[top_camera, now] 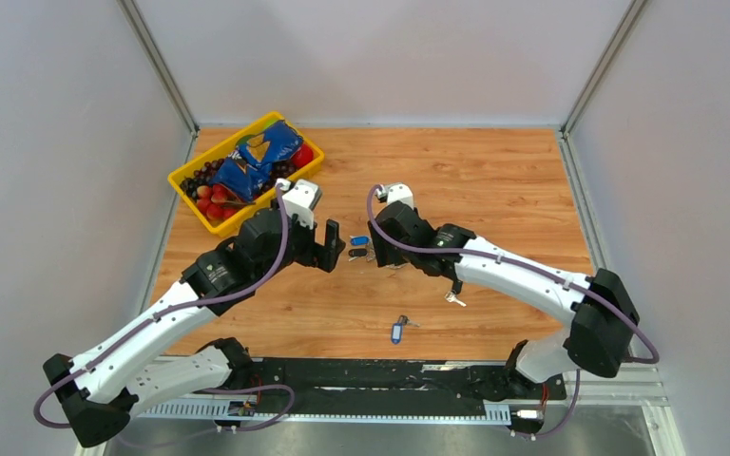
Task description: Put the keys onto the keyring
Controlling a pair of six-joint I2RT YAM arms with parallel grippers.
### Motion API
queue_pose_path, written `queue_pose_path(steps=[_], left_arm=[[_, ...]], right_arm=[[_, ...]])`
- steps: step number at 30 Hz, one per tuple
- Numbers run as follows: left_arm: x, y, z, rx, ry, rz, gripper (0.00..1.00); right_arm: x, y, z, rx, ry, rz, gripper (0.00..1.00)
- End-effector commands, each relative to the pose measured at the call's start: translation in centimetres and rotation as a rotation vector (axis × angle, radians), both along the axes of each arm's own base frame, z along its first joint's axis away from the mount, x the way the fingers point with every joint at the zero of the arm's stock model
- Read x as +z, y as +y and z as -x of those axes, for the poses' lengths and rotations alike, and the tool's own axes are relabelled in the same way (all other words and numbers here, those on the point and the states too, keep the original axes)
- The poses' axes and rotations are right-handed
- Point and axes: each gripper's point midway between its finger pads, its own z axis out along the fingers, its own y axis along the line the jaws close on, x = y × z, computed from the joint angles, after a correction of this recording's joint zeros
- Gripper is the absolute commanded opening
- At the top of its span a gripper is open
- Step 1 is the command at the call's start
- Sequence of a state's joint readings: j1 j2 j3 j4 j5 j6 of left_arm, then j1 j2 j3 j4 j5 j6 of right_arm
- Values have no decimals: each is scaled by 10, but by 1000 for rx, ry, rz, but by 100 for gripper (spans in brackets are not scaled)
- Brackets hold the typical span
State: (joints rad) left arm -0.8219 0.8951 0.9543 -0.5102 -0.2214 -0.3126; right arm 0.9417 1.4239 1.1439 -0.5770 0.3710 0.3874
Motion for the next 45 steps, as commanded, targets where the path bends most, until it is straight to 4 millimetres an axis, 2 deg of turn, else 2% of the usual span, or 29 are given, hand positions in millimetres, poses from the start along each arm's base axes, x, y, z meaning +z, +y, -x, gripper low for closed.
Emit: queue_pose_path(steps=[1, 3, 8, 10, 13, 19, 21, 30, 36, 45], left_arm=[[5, 2, 1, 3, -14, 14, 100], [5, 3, 1, 0, -16, 7, 100], [1, 5, 2, -8, -19, -10, 100], [0, 6, 2, -9, -20, -16, 100], [-1, 6, 3, -13, -19, -22, 100], [-6, 6, 1, -12, -14, -38, 100], [-7, 5, 1, -16, -12, -39, 100], [-9, 2, -1, -19, -9, -50, 100], [-10, 3, -2, -15, -8, -54, 100], [-11, 6, -2, -8, -10, -65, 100]], right_arm=[[-22, 25, -2, -86, 99, -149, 57], [-40, 31, 0, -112, 149, -157, 48], [-86, 31, 4, -172, 242, -128, 37], [-96, 28, 2, -209, 245, -131, 31], [-104, 20, -4, -268, 235, -131, 30], [-105, -5, -20, -399, 179, -145, 30], [-106, -7, -24, -411, 180, -157, 31], [-98, -3, -49, -428, 120, -164, 33], [-109, 2, -57, -420, 134, -139, 32], [-117, -1, -65, -430, 118, -99, 31]])
